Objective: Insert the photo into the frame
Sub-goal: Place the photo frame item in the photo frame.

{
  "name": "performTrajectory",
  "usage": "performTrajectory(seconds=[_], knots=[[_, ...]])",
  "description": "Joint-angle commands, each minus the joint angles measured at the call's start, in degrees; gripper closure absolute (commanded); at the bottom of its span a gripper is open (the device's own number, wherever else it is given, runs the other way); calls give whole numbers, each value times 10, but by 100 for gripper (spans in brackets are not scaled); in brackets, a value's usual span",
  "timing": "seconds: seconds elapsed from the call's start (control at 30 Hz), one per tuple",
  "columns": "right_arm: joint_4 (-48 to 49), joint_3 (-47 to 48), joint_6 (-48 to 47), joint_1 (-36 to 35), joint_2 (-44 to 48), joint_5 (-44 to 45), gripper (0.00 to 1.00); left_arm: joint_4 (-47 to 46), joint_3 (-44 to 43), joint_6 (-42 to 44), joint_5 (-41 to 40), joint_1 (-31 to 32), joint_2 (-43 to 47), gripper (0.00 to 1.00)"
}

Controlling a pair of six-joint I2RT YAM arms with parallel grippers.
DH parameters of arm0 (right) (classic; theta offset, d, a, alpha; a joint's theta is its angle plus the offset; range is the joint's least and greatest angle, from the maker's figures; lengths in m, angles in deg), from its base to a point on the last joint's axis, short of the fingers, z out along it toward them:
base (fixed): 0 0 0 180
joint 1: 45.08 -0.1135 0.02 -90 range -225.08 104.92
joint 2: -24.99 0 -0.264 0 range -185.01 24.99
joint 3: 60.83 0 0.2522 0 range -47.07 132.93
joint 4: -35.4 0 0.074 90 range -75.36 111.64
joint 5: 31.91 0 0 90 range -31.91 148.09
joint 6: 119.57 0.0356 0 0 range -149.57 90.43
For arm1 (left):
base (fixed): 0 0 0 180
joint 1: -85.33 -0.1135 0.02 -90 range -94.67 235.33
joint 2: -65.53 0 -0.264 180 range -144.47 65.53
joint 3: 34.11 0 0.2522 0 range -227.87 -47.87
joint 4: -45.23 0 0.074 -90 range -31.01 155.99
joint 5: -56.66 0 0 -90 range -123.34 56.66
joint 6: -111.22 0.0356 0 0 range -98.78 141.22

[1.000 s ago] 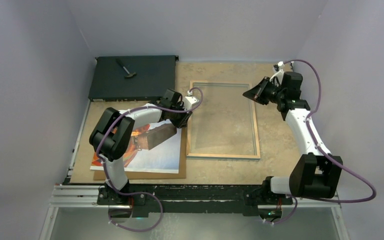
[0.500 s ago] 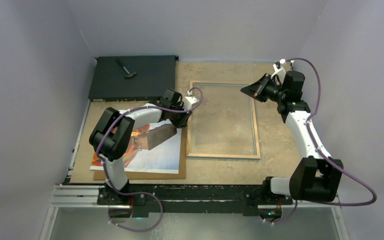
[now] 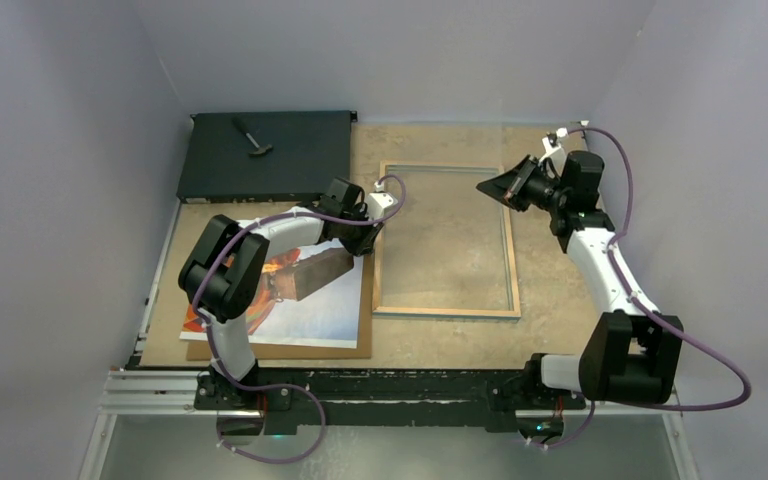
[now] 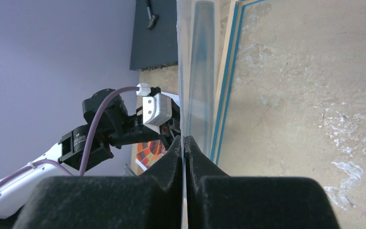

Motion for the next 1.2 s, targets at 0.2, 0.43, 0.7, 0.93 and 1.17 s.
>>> performTrajectory(seconds=[0.2, 0.43, 0.7, 0.93, 1.17], knots=[[38, 0, 17, -4, 18, -31, 100, 28, -1, -6, 15, -2, -2, 83], [40, -8, 17, -5, 19, -32, 100, 29, 1, -6, 17, -2, -1, 84], [43, -27, 13, -5, 19, -29, 100, 30, 2, -7, 20, -2, 2, 85], [45, -29, 5, -6, 11, -30, 100, 30, 0, -8, 21, -2, 2, 86], [45, -34, 1, -6, 6, -26, 100, 29, -3, -9, 28, -2, -2, 87]])
